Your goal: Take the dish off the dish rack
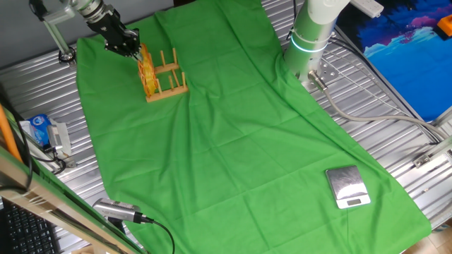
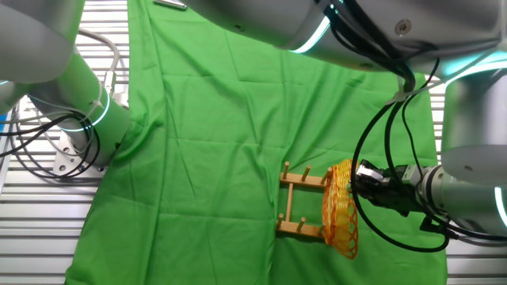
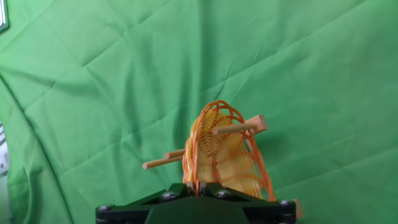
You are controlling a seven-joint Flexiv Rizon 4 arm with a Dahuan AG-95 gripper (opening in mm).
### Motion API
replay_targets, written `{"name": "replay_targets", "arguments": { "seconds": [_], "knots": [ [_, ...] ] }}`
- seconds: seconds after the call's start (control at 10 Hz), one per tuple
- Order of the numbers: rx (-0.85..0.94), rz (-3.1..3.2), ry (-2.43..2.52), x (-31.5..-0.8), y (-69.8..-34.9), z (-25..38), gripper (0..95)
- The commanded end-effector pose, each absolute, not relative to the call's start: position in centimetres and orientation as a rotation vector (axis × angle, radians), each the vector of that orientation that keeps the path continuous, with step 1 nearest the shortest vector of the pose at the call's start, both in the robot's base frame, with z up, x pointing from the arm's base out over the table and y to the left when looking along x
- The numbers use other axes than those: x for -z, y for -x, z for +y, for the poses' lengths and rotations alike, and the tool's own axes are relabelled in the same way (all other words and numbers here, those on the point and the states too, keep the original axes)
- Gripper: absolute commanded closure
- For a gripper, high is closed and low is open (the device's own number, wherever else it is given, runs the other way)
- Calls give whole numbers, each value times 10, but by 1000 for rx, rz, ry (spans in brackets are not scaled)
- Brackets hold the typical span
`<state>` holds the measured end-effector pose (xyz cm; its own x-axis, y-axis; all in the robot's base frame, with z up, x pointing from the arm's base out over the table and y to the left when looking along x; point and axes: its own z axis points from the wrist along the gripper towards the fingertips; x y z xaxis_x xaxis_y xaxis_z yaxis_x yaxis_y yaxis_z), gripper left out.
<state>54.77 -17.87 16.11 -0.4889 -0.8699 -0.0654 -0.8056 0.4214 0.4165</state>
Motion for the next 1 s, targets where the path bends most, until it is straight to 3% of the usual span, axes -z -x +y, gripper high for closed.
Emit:
{"name": "replay_targets", "arguments": {
  "seconds": [0.1,0.2,0.3,0.4,1.0],
  "knots": [
    [598,-2511,-1496,-160,-548,-179,950],
    [601,-2508,-1504,-160,-548,-179,760],
    [604,-2507,-1508,-160,-548,-179,760],
    [611,-2508,-1512,-160,-548,-179,570],
    [603,-2510,-1552,-152,-549,-180,570]
  ]
}}
